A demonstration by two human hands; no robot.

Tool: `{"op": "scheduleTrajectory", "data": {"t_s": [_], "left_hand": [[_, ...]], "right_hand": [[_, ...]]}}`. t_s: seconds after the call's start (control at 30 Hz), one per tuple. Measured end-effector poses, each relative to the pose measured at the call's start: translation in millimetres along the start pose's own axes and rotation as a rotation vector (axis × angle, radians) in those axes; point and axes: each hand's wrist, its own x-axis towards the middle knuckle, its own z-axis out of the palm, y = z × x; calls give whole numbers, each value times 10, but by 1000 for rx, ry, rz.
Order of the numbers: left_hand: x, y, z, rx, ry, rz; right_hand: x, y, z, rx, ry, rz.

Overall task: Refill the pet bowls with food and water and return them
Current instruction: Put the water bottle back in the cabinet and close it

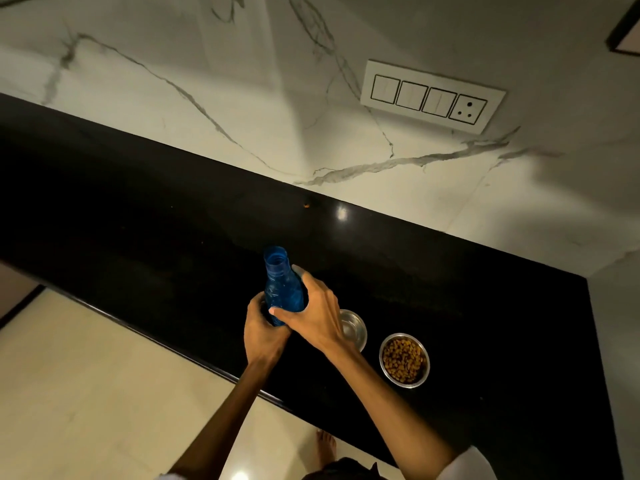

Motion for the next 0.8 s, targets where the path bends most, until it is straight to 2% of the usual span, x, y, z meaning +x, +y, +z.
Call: {"op": "scheduleTrajectory", "data": {"t_s": [0.53, 0.8], "left_hand": [[-18, 93, 22, 22, 87, 3], [57, 524, -130, -53, 108, 115]], "right_hand": [[88, -65, 5, -2, -22, -39], [252, -341, -297, 38, 62, -120]]}}
